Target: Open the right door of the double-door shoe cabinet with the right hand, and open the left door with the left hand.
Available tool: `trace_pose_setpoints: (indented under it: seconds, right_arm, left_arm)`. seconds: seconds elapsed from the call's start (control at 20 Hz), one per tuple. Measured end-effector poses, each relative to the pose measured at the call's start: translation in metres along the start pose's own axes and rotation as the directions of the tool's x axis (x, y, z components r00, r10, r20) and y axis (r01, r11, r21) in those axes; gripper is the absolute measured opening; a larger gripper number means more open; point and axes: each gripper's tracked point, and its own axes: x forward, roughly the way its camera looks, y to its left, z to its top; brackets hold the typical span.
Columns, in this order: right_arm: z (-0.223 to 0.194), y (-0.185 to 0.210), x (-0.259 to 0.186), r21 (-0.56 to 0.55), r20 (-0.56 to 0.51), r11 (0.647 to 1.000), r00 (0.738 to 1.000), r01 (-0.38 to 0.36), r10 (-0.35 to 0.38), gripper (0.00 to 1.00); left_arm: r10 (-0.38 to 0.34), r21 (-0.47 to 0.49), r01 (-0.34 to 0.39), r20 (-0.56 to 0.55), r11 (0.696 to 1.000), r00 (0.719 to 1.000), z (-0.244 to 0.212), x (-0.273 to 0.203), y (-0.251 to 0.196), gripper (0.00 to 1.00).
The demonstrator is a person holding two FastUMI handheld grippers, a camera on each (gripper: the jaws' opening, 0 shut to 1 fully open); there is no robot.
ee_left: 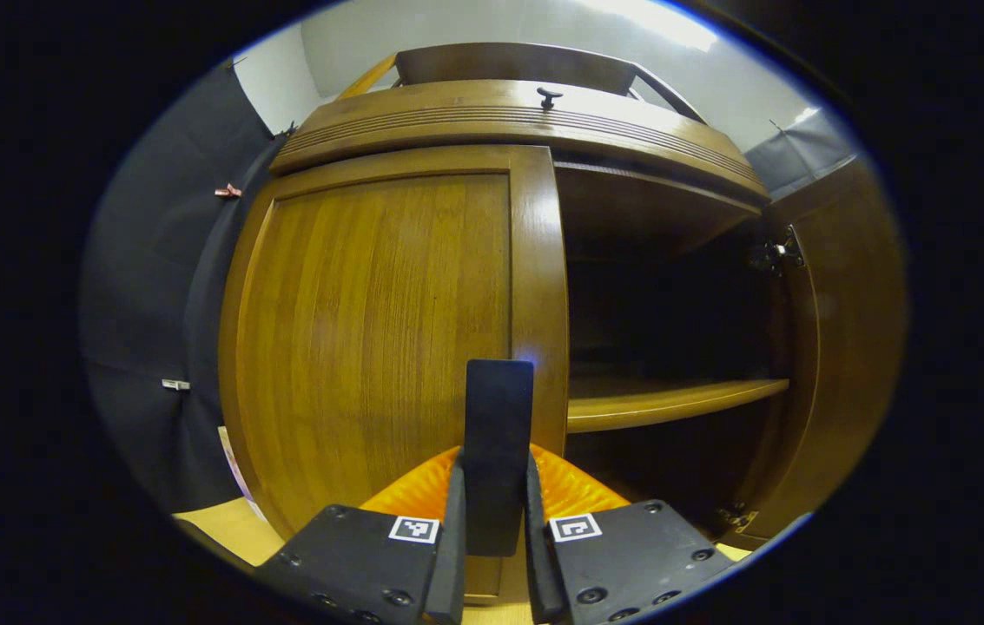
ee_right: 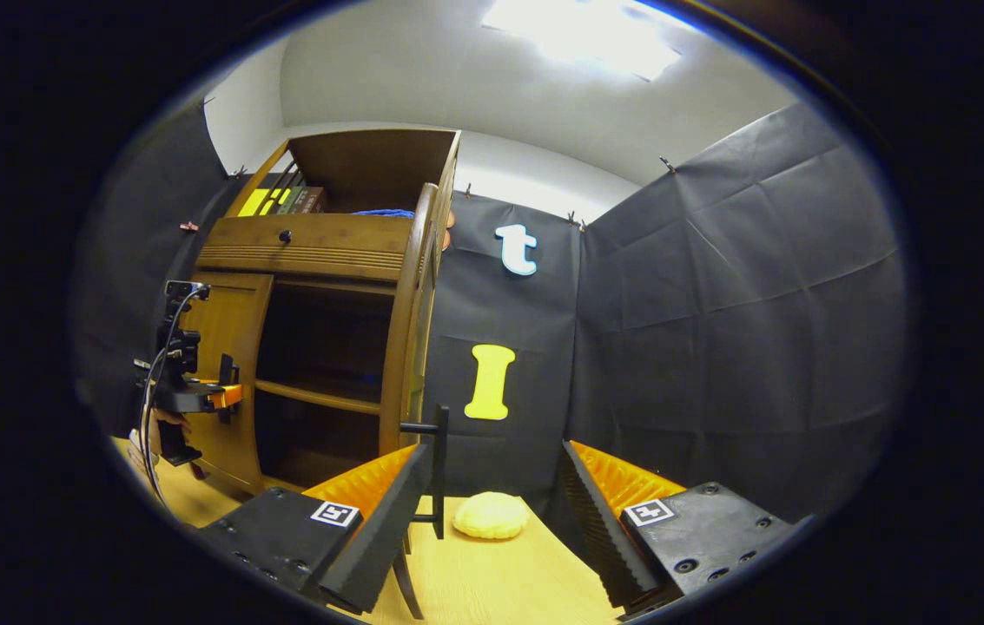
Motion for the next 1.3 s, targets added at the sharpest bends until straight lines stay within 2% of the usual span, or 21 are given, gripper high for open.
trace_pose_setpoints:
  seconds: [0.4,0.55,0.65,0.95,1.3]
  right_arm:
    - [0.019,0.022,-0.017,0.045,0.023,0.999,1.0,-0.009,0.008,0.94]
    - [0.021,0.043,-0.022,0.036,0.016,0.999,0.999,-0.032,0.031,0.94]
    - [0.021,0.059,-0.025,0.016,0.009,0.999,0.999,-0.05,0.05,0.95]
    - [0.017,0.102,-0.032,-0.045,0.005,0.994,0.995,-0.1,0.1,0.95]
    - [0.004,0.145,-0.034,-0.01,-0.038,0.984,0.983,-0.18,0.18,0.95]
  left_arm:
    - [-0.111,-0.035,0.11,-0.034,0.993,0.993,0.004,-0.045,0.007,0.3]
    - [-0.149,-0.041,0.148,-0.037,0.988,0.988,0.007,-0.068,0.014,0.28]
    - [-0.169,-0.039,0.168,-0.037,0.985,0.985,0.009,-0.081,0.02,0.3]
    - [-0.204,-0.027,0.203,-0.041,0.979,0.978,0.013,-0.111,0.034,0.3]
    - [-0.213,-0.043,0.212,-0.026,0.976,0.977,0.02,-0.141,0.055,0.31]
